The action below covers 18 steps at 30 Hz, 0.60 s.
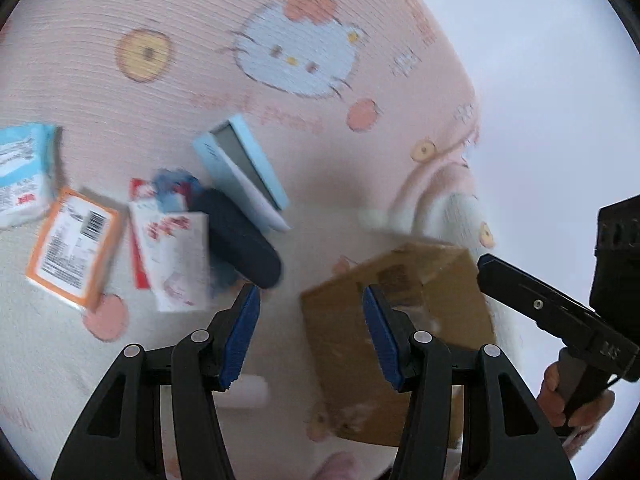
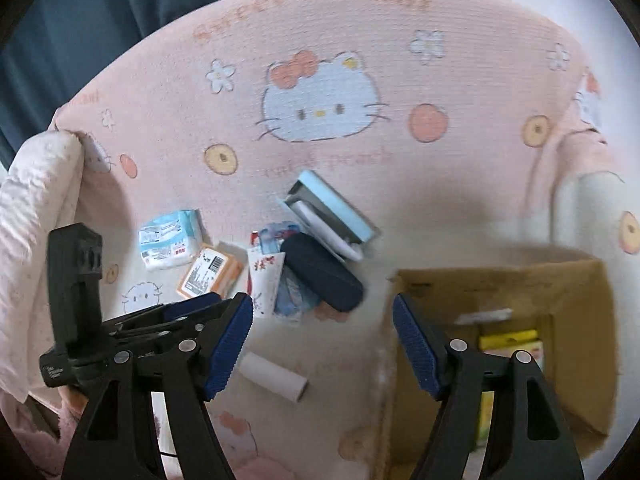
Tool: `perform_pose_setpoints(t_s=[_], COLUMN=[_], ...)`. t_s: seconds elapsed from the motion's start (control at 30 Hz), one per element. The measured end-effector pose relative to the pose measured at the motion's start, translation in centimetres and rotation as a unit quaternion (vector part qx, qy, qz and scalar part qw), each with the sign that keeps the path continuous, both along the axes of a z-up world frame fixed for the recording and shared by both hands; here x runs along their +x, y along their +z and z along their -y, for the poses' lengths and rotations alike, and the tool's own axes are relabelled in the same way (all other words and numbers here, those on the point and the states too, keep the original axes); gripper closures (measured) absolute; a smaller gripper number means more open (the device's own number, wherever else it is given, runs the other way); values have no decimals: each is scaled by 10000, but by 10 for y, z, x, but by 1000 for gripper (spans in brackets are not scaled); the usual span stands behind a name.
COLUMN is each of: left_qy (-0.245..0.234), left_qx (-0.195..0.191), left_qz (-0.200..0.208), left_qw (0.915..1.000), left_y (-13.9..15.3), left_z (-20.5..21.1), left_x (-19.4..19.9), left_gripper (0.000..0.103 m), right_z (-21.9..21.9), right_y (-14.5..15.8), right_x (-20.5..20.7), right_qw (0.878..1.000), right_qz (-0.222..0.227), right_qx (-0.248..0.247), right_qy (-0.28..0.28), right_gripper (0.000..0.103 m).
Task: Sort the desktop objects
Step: 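Withdraw the left gripper from the cardboard box toward the blue tissue pack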
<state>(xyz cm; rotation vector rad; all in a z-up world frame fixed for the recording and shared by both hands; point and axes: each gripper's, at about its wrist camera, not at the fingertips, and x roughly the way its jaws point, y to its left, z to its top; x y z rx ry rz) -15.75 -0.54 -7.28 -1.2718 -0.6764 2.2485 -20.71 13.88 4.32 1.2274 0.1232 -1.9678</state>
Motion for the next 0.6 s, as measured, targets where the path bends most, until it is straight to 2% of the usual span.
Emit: perform_pose_setpoints(t_s=[0.07, 0.17, 0.27, 0.33, 0.43, 0.5, 0.6], left_qy=[229, 687, 1194, 1445, 1699, 1850, 2088], left_qx=[-77, -148, -544, -951, -1471, -1608, -1549], left_qz=[-86, -139, -197, -284, -263, -130, 44], left_qw=[9997, 9974, 9912, 9845, 9741, 9694, 9656], left_y=[-9, -23, -33, -36, -44, -51, -64], left_z=[16, 47, 79, 99, 129, 149, 179], left_x=[1, 3, 6, 10, 16, 19, 22], left_gripper=[45, 45, 45, 45, 45, 45, 45], right_z=[12, 28, 44, 61, 95, 120, 151], right_y=[-15, -37, -57, -63, -69, -74, -80], right_x=[-2, -6, -5, -1, 11, 17, 22], right_qw=[9997, 9955, 9913, 9934, 9959, 9936, 9883], right_qz=[215, 807, 1154, 1004, 716, 773, 876], right_qx=[-129, -477, -619, -531, -488, -597, -853], right_qy=[-56, -126, -169, -143, 253, 568, 906], right_gripper=[32, 32, 32, 32, 32, 32, 32])
